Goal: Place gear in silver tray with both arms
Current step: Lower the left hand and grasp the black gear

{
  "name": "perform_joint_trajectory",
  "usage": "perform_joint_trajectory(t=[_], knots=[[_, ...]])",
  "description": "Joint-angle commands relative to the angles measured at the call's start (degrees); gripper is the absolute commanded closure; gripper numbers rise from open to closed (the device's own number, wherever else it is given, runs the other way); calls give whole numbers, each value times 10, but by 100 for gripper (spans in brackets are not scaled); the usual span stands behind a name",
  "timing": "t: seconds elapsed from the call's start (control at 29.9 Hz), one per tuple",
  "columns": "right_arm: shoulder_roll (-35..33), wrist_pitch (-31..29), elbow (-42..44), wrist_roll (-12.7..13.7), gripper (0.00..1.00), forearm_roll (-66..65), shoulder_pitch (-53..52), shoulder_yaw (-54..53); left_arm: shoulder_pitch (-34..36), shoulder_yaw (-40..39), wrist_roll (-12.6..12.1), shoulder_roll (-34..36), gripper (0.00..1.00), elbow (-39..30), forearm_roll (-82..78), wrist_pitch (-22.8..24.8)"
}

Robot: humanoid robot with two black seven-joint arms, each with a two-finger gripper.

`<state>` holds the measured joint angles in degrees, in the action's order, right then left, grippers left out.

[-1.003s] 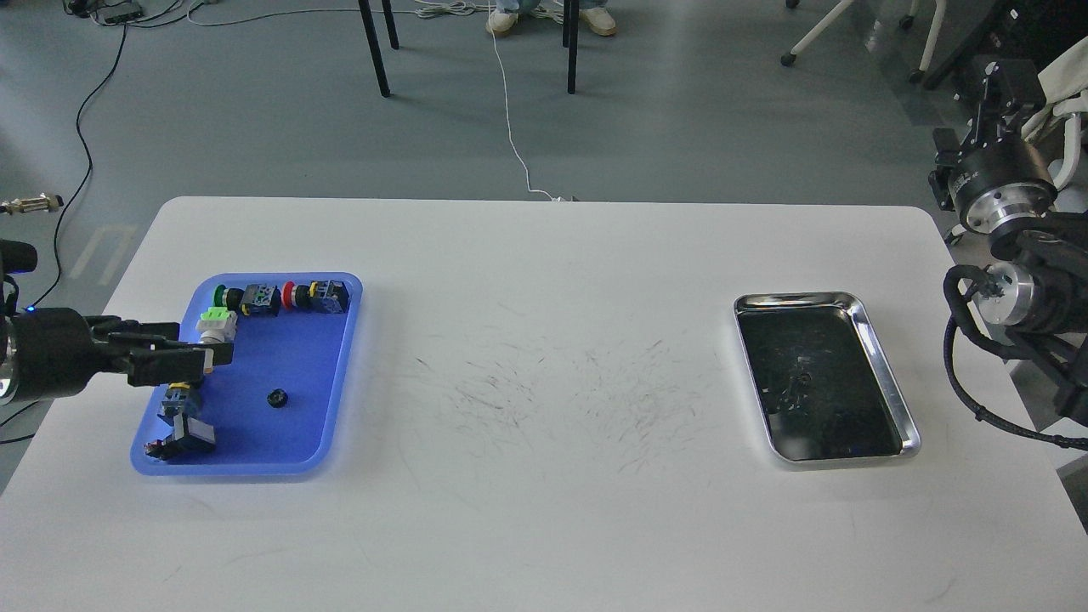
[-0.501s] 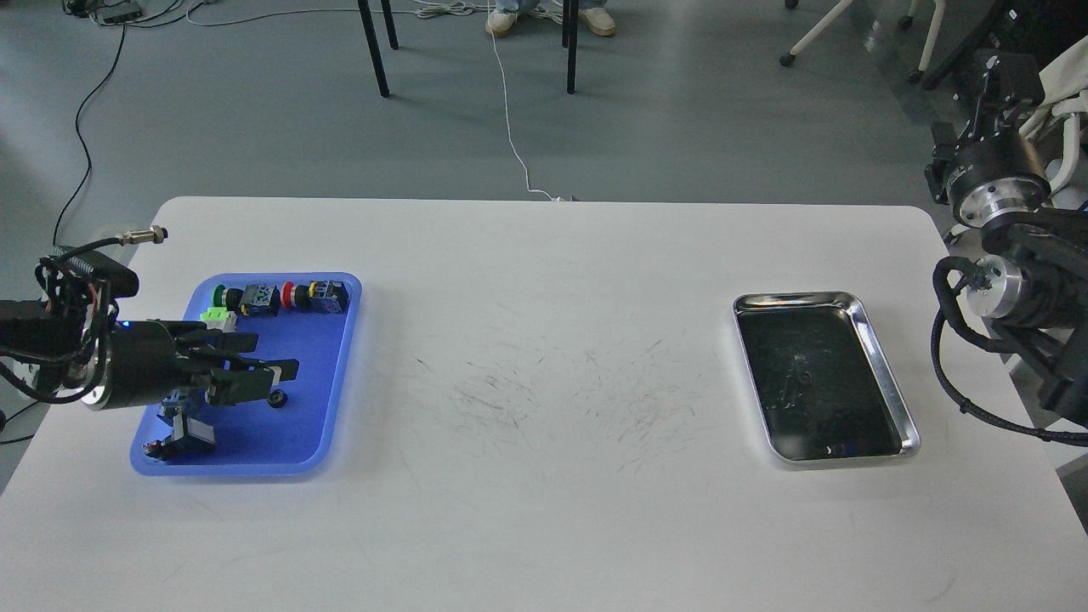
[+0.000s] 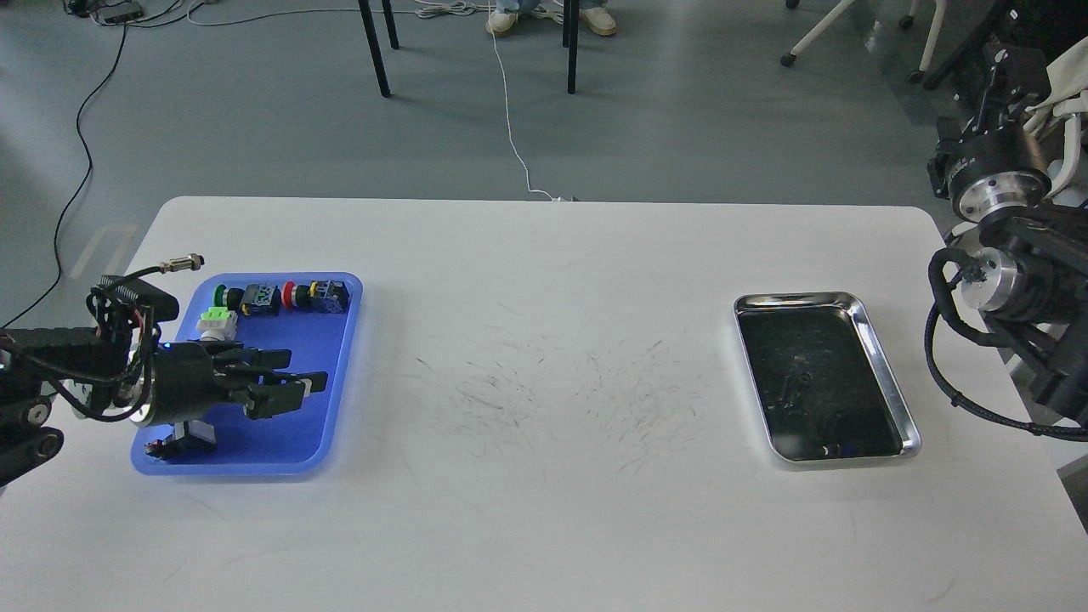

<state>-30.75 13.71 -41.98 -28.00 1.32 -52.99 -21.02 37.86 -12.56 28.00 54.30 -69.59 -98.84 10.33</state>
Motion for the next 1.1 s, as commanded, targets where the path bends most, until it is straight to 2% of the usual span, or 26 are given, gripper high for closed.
perform_joint_trajectory(t=[0.0, 0.33, 0.57, 0.7, 0.84, 0.94, 1.07], knots=[[0, 0, 1, 0, 5, 0, 0, -5, -19, 0, 0, -8, 34, 12, -1, -14], [1, 1, -2, 0, 4, 0, 0, -5, -25, 0, 0, -39, 39, 102, -1, -29], [1, 1, -2, 0, 4, 0, -1, -5, -25, 10, 0, -46, 40, 116, -2, -33], [-2, 1, -3, 0, 4, 0, 0, -5, -25, 45, 0, -49, 49, 122, -2, -65], [-3, 1, -3, 0, 4, 0, 0, -5, -24, 51, 0, -49, 49, 123, -1, -67], [-2, 1, -3, 0, 4, 0, 1, -4, -25, 51, 0, -47, 57, 123, -2, -67], [-3, 1, -4, 0, 4, 0, 1, -4, -26, 54, 0, -47, 59, 123, -3, -69]])
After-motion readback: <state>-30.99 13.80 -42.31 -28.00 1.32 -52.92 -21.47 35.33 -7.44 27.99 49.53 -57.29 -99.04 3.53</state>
